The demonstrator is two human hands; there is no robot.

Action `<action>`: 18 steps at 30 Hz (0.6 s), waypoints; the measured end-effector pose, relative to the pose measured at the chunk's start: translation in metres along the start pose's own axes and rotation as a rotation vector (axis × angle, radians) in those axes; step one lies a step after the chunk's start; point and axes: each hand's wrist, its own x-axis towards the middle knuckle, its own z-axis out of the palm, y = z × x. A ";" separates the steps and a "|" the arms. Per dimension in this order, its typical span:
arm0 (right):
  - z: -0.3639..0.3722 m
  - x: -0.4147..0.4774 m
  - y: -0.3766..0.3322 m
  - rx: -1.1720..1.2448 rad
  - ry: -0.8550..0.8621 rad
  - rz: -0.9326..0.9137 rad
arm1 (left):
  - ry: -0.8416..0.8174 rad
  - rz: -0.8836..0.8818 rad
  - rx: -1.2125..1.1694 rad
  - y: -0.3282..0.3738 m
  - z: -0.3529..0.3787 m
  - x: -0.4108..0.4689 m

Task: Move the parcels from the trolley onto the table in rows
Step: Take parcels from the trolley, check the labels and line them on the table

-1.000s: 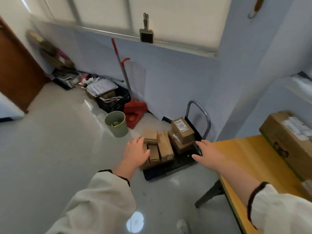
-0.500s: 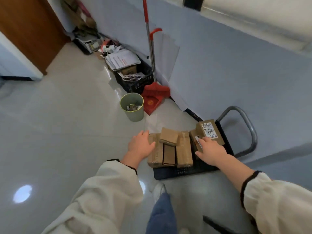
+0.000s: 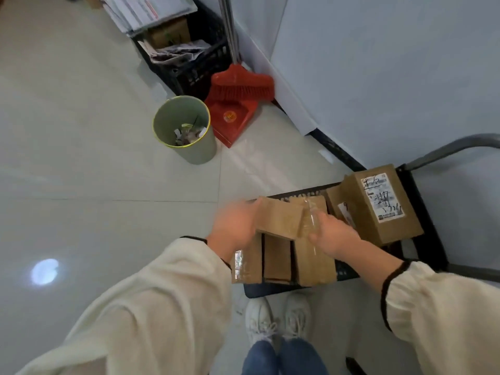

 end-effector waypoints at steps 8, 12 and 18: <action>0.057 0.070 0.012 0.937 -0.029 0.214 | 0.011 -0.032 -0.115 0.002 0.068 0.063; 0.064 0.068 -0.001 1.113 -0.030 0.242 | -0.036 -0.018 -0.224 0.010 0.070 0.059; 0.036 0.032 -0.012 1.198 0.040 0.200 | 0.103 0.000 -0.382 0.012 0.028 0.031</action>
